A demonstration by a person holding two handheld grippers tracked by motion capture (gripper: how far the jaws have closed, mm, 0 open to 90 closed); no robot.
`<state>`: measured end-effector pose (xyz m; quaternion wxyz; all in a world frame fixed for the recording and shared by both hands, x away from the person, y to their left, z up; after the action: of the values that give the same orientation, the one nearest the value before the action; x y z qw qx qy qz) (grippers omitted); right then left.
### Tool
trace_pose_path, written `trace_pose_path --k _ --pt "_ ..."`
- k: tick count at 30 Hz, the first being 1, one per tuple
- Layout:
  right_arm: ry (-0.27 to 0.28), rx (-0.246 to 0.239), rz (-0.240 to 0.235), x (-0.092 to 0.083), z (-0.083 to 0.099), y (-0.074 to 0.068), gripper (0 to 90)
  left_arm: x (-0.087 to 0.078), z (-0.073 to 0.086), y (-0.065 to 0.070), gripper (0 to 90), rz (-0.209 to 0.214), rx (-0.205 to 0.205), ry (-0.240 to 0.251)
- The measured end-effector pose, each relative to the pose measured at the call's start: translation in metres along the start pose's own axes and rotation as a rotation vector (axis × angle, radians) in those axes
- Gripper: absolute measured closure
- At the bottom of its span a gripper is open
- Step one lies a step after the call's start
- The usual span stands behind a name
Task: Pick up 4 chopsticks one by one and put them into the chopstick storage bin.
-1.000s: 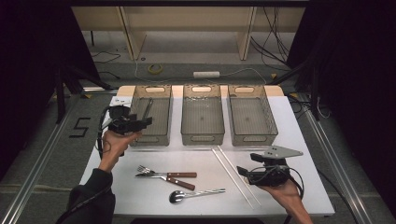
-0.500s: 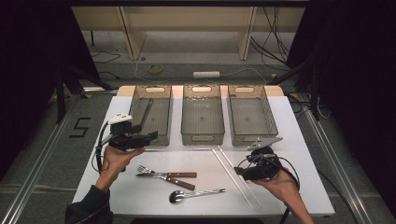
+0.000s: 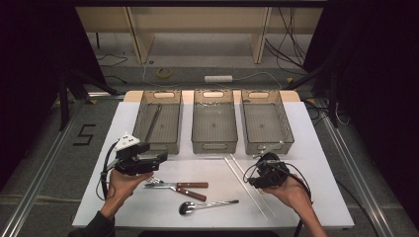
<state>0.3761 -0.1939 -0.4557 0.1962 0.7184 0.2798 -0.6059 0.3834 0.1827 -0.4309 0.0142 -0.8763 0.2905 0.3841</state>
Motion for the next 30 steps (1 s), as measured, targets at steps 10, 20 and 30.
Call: trace_pose_path --k 10,20,30 --pt "-0.077 -0.007 0.011 0.015 -0.007 -0.003 63.7 -0.001 0.012 0.013 19.1 0.012 0.044 0.000" --pt "-0.119 0.001 0.020 0.023 -0.008 -0.002 71.2 -0.003 0.018 0.018 18.6 0.007 0.061 -0.008" --pt "-0.145 -0.005 0.034 0.030 -0.009 -0.004 77.7 -0.004 0.020 0.021 18.6 0.006 0.077 -0.016"
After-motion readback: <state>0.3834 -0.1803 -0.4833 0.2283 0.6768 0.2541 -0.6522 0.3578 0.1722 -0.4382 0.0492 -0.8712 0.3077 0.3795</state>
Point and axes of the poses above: each handheld gripper's, and its own axes: x roughly forward along the jaws, z roughly out of its underside, y roughly to its right, the point moved 3 cm from there along x, roughly forward along the jaws, and after that the axes turned 15 degrees about -y, right-handed, at the moved point
